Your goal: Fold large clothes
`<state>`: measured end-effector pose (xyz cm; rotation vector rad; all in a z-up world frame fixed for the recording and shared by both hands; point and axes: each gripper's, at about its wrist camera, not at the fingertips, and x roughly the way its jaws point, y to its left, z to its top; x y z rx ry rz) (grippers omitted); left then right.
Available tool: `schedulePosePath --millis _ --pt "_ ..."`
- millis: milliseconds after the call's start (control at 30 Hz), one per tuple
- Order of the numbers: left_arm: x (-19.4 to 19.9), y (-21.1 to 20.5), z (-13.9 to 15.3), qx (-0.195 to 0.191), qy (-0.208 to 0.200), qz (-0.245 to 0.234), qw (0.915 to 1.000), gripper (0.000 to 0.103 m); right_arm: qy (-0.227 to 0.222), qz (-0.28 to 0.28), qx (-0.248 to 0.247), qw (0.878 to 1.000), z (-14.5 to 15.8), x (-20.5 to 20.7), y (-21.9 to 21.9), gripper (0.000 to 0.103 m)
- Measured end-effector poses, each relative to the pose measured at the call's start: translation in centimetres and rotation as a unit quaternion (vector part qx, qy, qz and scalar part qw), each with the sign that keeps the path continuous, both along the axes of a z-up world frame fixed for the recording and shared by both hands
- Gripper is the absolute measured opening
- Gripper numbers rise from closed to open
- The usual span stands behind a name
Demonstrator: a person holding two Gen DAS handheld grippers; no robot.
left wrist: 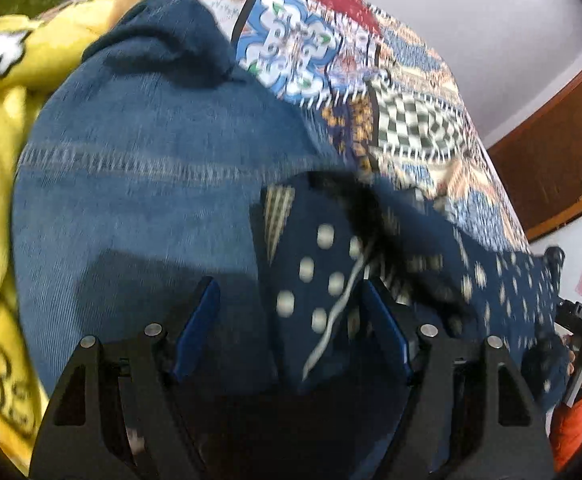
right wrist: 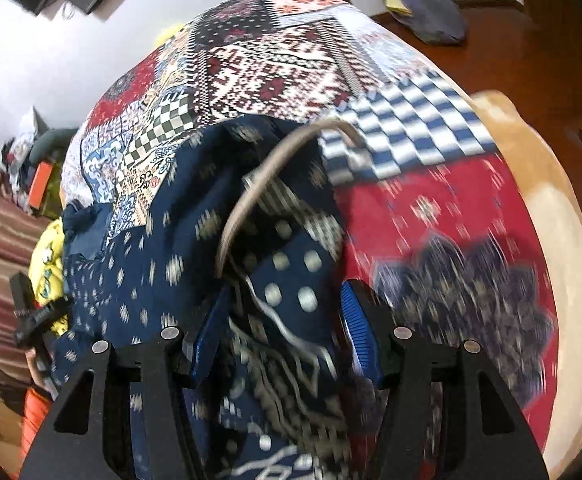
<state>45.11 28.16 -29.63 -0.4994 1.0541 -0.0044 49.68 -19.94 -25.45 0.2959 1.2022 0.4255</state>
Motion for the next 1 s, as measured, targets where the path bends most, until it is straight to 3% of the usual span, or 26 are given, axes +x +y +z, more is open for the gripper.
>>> schedulePosePath --millis 100,133,167,200,233,267,300,367,467,533,700,800,900,1000 --pt "0.8 0.2 -0.1 -0.008 -0.014 -0.005 0.9999 0.068 -0.018 0.024 -0.025 0.999 -0.2 1.0 1.2 0.053" --pt "0.9 0.0 0.0 -0.019 -0.020 -0.012 0.9996 0.062 -0.025 0.032 -0.029 0.999 -0.3 1.2 1.7 0.053" --pt "1.2 -0.2 -0.2 -0.041 -0.020 -0.024 0.9987 0.043 -0.029 0.036 -0.031 0.998 -0.4 1.4 1.7 0.049" --pt "1.4 -0.4 -0.4 -0.051 -0.016 -0.025 0.9982 0.039 -0.032 0.038 -0.032 0.998 -0.5 1.5 1.7 0.047" --pt "1.5 -0.7 -0.3 -0.041 -0.018 -0.021 0.9988 0.039 -0.034 0.034 -0.030 0.998 -0.6 1.4 1.7 0.040" --pt "1.5 -1.0 -0.2 -0.033 -0.019 -0.023 0.9990 0.034 -0.034 0.029 -0.027 0.999 -0.6 1.3 1.5 0.026" --pt "1.4 -1.2 0.0 -0.022 -0.021 -0.023 0.9993 0.021 -0.031 0.021 -0.025 0.999 -0.6 1.2 1.5 0.020" --pt "1.1 -1.7 0.7 -0.017 -0.023 -0.023 0.9993 0.006 -0.027 0.011 -0.009 1.000 -0.2 0.9 1.3 0.012" --pt "0.4 -2.3 2.7 0.002 -0.034 -0.018 0.9993 0.005 -0.048 0.010 -0.012 0.999 1.5 0.2 1.9 0.010" --pt "-0.4 -2.9 5.2 0.018 -0.063 -0.029 0.9975 0.004 -0.066 0.014 -0.001 0.998 3.3 -0.4 2.1 0.009" --pt "-1.7 -4.1 12.2 0.052 -0.127 -0.042 0.9896 0.004 -0.109 0.023 0.039 0.993 8.3 -1.0 2.6 0.008" --pt "-1.2 -4.2 15.4 0.081 -0.156 -0.039 0.9837 0.004 -0.140 0.033 0.028 0.989 10.7 -0.6 4.3 0.007" --pt "0.7 -4.0 16.8 0.116 -0.163 -0.026 0.9795 0.004 -0.165 0.037 0.008 0.986 11.9 0.5 6.4 0.007" --pt "3.3 -3.0 16.0 0.131 -0.148 -0.007 0.9801 0.004 -0.176 0.031 -0.012 0.984 11.9 2.7 8.1 0.007"
